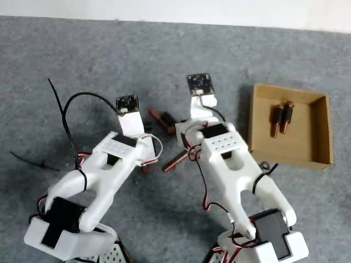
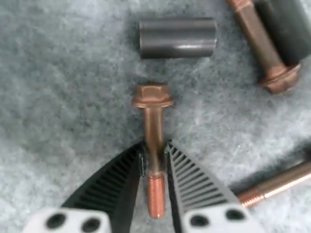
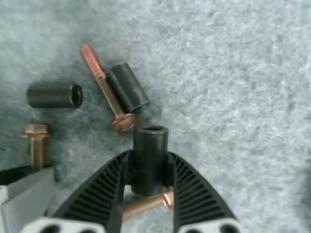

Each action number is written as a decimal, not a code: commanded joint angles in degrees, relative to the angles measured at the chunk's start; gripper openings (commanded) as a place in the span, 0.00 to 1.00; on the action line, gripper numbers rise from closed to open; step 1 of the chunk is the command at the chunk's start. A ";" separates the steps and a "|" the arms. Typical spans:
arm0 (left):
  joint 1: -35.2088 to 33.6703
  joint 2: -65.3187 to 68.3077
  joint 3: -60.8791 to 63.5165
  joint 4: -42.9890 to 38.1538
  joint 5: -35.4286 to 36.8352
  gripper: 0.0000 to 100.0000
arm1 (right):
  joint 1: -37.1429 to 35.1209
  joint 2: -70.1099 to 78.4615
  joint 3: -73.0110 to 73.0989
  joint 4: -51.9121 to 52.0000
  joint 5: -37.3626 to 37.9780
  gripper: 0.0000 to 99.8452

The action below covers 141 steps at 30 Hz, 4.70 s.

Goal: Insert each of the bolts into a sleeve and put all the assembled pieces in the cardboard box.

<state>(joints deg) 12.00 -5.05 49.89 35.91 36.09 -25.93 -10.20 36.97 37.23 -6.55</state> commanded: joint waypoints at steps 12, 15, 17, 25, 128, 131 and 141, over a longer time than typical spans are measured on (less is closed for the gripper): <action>-4.97 -29.23 19.12 -13.80 -7.47 0.00 | -0.40 -3.38 0.57 -2.77 0.62 0.00; -5.05 -43.91 30.64 -22.24 -9.23 0.00 | -1.89 -4.18 2.59 -5.49 2.55 0.00; -5.76 -53.67 36.26 -24.97 -9.76 0.01 | -3.47 -6.81 6.11 -8.57 5.98 0.00; -12.00 -85.49 47.87 -23.30 -9.23 0.01 | -8.57 -25.27 25.98 -23.87 14.51 0.00; 8.31 -99.21 31.96 8.62 2.29 0.01 | -18.86 -72.22 67.30 -41.19 28.75 0.00; 12.70 -99.21 30.81 14.15 -2.29 0.01 | -18.86 -72.22 67.30 -41.19 28.75 0.00; 16.48 -99.21 29.41 17.67 -8.79 0.01 | -18.86 -72.22 67.30 -41.27 28.75 0.00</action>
<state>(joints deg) 25.98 -104.31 80.13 51.65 27.91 -45.01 -80.70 96.31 -3.47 21.76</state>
